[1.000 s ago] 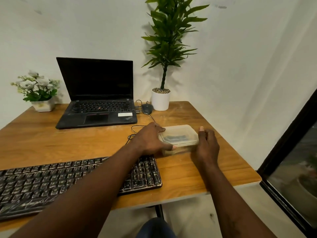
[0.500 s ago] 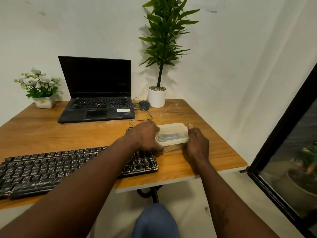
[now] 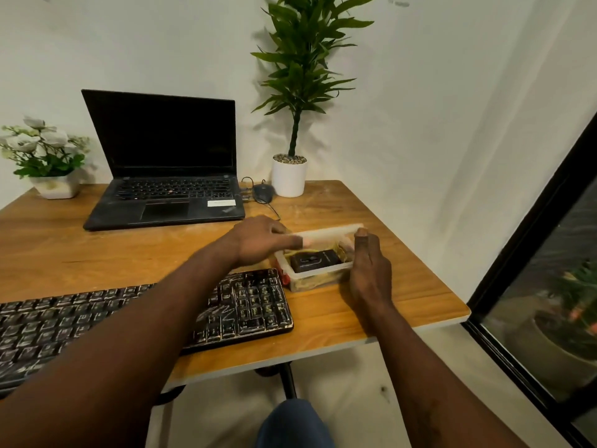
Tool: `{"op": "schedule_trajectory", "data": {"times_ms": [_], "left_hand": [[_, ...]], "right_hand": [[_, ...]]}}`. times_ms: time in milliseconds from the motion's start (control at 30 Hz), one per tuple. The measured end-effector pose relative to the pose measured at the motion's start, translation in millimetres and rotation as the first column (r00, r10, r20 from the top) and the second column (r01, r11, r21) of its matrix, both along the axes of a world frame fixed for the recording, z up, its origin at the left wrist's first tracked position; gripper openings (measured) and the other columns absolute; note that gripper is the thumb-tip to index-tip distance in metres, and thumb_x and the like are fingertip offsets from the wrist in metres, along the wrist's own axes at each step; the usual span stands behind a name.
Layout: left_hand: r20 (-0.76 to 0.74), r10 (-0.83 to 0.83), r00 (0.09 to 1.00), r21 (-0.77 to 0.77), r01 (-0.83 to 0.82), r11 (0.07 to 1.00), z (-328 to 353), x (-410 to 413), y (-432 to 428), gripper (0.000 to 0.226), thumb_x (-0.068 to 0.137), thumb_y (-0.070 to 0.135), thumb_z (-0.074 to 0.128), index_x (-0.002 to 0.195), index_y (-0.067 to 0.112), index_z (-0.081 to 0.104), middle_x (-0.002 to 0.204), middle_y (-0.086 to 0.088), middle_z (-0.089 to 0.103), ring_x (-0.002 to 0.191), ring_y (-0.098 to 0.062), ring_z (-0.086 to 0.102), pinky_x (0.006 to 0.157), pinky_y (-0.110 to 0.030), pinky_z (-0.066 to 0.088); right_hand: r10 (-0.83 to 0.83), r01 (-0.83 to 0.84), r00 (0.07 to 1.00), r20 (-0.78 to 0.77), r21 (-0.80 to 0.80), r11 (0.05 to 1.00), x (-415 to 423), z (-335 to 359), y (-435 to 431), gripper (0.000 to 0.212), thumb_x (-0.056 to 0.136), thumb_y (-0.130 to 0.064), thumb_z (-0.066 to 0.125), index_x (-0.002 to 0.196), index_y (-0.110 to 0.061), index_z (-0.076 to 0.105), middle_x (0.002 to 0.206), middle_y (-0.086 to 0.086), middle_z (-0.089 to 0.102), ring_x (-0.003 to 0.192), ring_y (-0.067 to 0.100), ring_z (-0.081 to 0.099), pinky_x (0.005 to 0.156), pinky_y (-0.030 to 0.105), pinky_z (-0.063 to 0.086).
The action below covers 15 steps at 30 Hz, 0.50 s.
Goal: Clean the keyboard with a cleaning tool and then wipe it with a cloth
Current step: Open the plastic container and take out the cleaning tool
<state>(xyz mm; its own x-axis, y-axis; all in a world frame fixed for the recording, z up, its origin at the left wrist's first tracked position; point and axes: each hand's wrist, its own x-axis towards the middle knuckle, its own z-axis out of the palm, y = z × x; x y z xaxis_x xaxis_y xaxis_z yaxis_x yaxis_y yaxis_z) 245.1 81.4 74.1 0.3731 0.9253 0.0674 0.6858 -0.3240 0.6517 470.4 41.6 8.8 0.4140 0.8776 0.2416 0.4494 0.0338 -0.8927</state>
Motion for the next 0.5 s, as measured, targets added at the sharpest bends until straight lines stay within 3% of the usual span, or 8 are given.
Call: {"op": "schedule_trajectory", "data": {"times_ms": [67,133,233,367,433,500], "left_hand": [[0.247,0.063,0.967,-0.077,-0.045,0.996,-2.5,-1.8,5.2,0.079,0.074,0.085,0.060,0.103,0.014,0.077,0.105,-0.005,0.074,0.093,-0.026,0.067,0.091,-0.044,0.055],[0.359,0.174,0.917,-0.167,-0.120,0.979,-5.5,-0.7,11.2,0.080,0.079,0.084,0.053,0.116,0.015,0.074,0.110,-0.005,0.072,0.089,-0.025,0.070,0.082,-0.040,0.058],[0.352,0.304,0.885,-0.224,-0.236,0.946,-10.9,3.6,25.3,0.069,0.092,0.077,0.047,0.120,0.016,0.066,0.104,-0.007,0.070,0.076,-0.024,0.073,0.067,-0.036,0.059],[0.269,0.448,0.853,-0.320,-0.359,0.877,-16.8,7.8,45.0,0.035,0.107,0.033,0.054,0.103,0.000,0.066,0.077,-0.011,0.075,0.064,-0.026,0.073,0.053,-0.031,0.053],[0.190,0.491,0.850,-0.263,-0.438,0.860,-24.0,7.0,55.3,0.028,0.105,0.030,0.058,0.098,0.004,0.065,0.072,-0.008,0.076,0.064,-0.023,0.076,0.057,-0.033,0.058],[0.081,0.511,0.856,-0.164,-0.494,0.854,-27.6,5.3,61.6,0.028,0.101,0.035,0.063,0.100,0.007,0.066,0.080,-0.008,0.077,0.071,-0.021,0.075,0.071,-0.037,0.062]], "right_hand": [[-0.001,0.001,1.000,0.003,-0.005,1.000,1.9,-2.6,3.5,0.046,0.098,-0.076,0.025,0.116,-0.042,0.051,0.098,-0.001,0.069,0.086,0.019,0.070,0.076,0.048,0.062],[-0.012,0.012,0.998,0.059,-0.009,1.000,3.5,-5.4,6.5,0.036,0.101,-0.067,0.039,0.120,-0.039,0.052,0.101,-0.005,0.069,0.087,0.015,0.069,0.076,0.045,0.063],[-0.011,0.011,0.995,0.099,-0.003,1.000,5.2,-7.1,8.9,0.036,0.097,-0.056,0.058,0.127,-0.037,0.052,0.108,-0.007,0.068,0.089,0.011,0.069,0.073,0.040,0.064],[0.027,-0.034,0.994,0.109,0.065,0.997,3.9,-6.7,6.2,0.039,0.095,-0.050,0.067,0.129,-0.037,0.054,0.115,-0.013,0.062,0.100,0.011,0.065,0.079,0.036,0.063],[0.049,-0.058,0.993,0.104,0.093,0.994,3.3,-7.7,6.2,0.035,0.093,-0.048,0.068,0.126,-0.041,0.057,0.121,-0.014,0.063,0.105,0.010,0.064,0.081,0.037,0.063],[0.051,-0.065,0.990,0.129,0.102,0.993,3.4,-8.6,7.0,0.032,0.094,-0.046,0.067,0.125,-0.042,0.060,0.125,-0.012,0.062,0.108,0.008,0.061,0.083,0.036,0.061]]}}
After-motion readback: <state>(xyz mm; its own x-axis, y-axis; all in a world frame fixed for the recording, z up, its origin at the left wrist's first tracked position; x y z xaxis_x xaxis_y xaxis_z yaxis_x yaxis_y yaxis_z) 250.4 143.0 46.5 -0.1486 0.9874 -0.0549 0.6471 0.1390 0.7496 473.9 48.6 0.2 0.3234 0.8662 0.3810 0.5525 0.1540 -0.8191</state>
